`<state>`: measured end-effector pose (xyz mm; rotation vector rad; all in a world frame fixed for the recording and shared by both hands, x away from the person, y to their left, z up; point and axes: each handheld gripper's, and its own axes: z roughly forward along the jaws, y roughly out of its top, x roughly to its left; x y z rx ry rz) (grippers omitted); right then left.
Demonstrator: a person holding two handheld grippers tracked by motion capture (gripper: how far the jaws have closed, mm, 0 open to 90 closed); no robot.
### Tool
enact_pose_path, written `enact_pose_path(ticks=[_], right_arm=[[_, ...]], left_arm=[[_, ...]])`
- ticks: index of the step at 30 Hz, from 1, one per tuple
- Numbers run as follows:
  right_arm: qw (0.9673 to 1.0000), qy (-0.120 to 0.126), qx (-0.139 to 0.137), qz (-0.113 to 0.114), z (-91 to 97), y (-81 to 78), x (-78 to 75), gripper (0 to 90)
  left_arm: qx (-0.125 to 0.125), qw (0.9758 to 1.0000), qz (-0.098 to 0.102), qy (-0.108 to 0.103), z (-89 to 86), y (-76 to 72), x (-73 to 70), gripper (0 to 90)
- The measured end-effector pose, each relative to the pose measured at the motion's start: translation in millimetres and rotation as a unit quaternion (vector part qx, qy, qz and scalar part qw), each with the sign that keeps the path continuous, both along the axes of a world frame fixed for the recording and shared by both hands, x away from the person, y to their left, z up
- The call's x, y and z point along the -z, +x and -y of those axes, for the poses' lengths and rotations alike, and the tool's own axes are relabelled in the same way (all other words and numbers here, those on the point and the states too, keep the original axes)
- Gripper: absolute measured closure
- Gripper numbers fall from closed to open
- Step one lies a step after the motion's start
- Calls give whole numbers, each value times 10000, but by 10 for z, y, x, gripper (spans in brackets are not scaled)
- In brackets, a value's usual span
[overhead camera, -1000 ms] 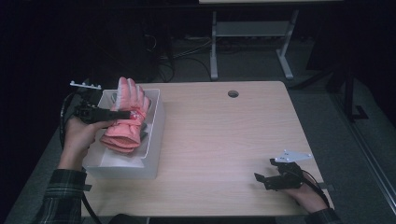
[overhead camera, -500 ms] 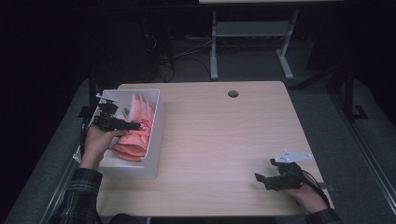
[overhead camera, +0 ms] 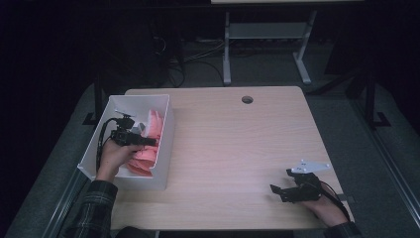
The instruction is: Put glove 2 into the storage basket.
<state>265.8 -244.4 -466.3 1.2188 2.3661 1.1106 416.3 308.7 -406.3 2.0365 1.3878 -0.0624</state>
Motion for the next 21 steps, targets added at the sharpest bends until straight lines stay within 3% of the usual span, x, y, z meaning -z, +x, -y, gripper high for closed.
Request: enact_pose_path(ticks=[3,7,12,21], right_arm=[[10000,1,-11,11,1,4,1,122],[10000,-1,7,3,7,0,-3,122],[10000,-8,-6,11,5,0,-2,122],[10000,11,8,9,13,3,-3,122]], left_arm=[[-31,10000,-13,-31,-15,7,25,467],[-45,10000,-5,-44,-19,14,23,321],[-83,9998,136,90,-26,0,-52,174],[-203,9981,529,237,-111,-37,-383,136]])
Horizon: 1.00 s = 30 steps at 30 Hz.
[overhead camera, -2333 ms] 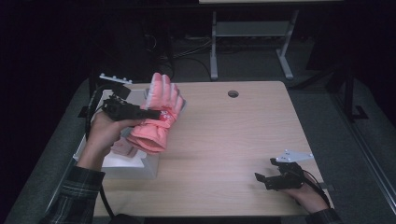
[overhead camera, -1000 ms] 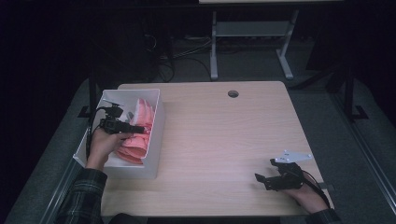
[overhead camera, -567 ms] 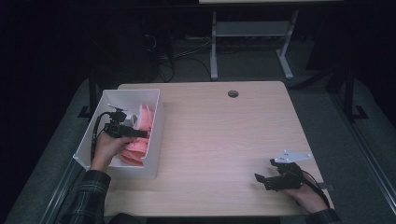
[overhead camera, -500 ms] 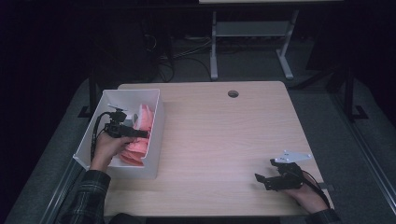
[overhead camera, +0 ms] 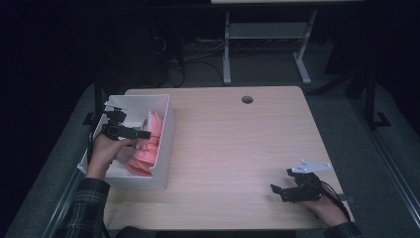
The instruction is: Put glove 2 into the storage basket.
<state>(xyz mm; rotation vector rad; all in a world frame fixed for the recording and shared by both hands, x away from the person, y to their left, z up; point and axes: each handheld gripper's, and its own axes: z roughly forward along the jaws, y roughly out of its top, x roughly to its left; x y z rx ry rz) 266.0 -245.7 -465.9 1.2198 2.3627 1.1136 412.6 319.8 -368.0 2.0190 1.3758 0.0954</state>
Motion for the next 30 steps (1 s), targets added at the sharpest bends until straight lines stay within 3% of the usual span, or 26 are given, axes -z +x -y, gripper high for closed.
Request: enact_pose_path(ticks=[10,16,24,30], right_arm=[[10000,-1,19,-24,6,2,7,122],[10000,-12,6,-48,-5,-1,6,122],[10000,4,-13,-37,10,10,14,122],[10000,-39,-61,-38,13,28,31,122]], left_arm=[[196,9986,486,27,99,-87,-456,136],[567,9943,903,20,374,-174,-706,136],[998,9881,1169,-49,797,-258,-848,136],[1279,9841,1228,-64,1137,-295,-830,136]])
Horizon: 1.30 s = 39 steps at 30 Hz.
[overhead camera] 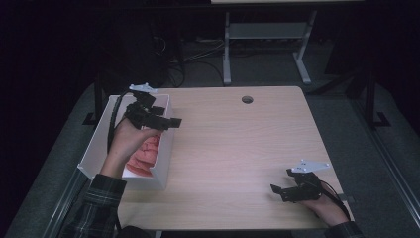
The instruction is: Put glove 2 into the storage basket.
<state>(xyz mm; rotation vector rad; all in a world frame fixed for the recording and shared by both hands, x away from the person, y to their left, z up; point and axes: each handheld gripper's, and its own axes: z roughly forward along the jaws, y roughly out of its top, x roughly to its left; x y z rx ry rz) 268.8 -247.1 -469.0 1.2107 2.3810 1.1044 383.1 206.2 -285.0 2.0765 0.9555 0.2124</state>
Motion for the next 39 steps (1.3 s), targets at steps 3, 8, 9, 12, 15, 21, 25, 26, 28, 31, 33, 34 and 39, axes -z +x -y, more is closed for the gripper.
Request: enact_pose_path(ticks=[3,8,9,12,15,21,25,26,28,31,33,34,39], right_arm=[[10000,-12,5,40,10,-11,-11,122],[10000,1,28,59,2,-9,-25,122],[10000,-8,19,59,-1,-9,-23,122],[10000,-14,19,73,-1,-12,-28,122],[9999,-16,20,102,2,-15,-34,122],[9999,-38,10,108,-3,-18,-37,122],[9999,-45,13,113,-5,-23,-40,122],[9999,-42,13,110,-6,-24,-41,122],[9999,-47,6,113,-8,-25,-40,122],[9999,-38,-1,105,-12,-27,-38,122],[9999,-42,-4,104,-11,-27,-37,122],[9999,-41,4,98,-10,-26,-36,122],[9999,-64,-5,109,-11,-25,-32,122]], left_arm=[[153,9999,8,5,159,-28,23,136],[378,9993,36,45,429,-106,62,136],[407,9991,48,104,478,-123,69,136],[512,9984,99,217,615,-170,84,136],[608,9977,116,291,754,-218,127,136],[871,9948,144,511,1032,-315,276,136],[1023,9926,177,635,1211,-390,409,136],[1083,9923,158,588,1248,-406,461,137],[1139,9911,90,687,1310,-426,572,137],[1224,9895,11,768,1363,-448,749,137],[1232,9898,-40,721,1379,-464,861,137],[1226,9901,-50,682,1384,-474,919,137],[1333,9879,-101,786,1393,-515,1203,138]])
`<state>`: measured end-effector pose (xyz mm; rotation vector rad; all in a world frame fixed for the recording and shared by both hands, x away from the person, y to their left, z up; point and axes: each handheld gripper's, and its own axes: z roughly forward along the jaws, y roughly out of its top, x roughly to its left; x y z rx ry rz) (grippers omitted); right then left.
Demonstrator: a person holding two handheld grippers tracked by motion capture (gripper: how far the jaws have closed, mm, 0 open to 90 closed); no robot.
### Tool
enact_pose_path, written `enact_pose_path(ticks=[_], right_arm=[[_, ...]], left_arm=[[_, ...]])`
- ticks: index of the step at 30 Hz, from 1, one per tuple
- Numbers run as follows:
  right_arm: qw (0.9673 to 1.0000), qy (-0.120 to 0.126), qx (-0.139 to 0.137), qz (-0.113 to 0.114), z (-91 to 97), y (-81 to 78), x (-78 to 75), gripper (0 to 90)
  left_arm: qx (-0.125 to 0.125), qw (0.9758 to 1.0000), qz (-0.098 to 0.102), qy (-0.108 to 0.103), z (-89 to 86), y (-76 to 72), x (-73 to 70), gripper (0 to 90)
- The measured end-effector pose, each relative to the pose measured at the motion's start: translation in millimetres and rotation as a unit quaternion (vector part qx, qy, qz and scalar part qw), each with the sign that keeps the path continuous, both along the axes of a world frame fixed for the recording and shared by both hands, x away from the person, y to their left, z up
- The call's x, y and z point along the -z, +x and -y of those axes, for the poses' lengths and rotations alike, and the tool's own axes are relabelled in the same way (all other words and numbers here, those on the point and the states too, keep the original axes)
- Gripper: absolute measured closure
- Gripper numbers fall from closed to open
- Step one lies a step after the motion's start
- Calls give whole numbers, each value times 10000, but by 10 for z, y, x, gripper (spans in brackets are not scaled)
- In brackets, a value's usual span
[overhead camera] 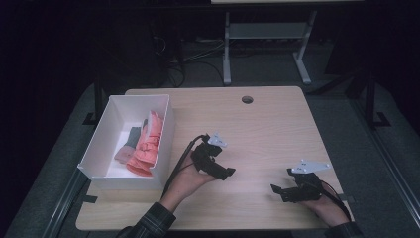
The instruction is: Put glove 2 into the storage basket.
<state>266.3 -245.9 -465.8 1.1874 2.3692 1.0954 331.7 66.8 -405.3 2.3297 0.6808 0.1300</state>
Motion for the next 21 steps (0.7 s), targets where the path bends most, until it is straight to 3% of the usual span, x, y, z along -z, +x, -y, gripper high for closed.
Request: enact_pose_path(ticks=[1,4,9,13,21], right_arm=[[10000,-7,-1,2,-1,0,1,122],[10000,-46,-19,18,-2,3,6,122],[10000,-46,-17,9,-9,2,9,122],[10000,-57,-28,7,-11,0,12,122],[10000,-70,-51,20,-14,2,14,122]], left_arm=[[-5,10000,-30,-54,-2,-12,67,138],[103,9999,-8,46,-28,-35,204,138],[187,9997,59,117,-56,-84,345,138],[217,9994,219,170,-90,-130,416,137],[178,9994,223,170,-110,-165,449,136]])
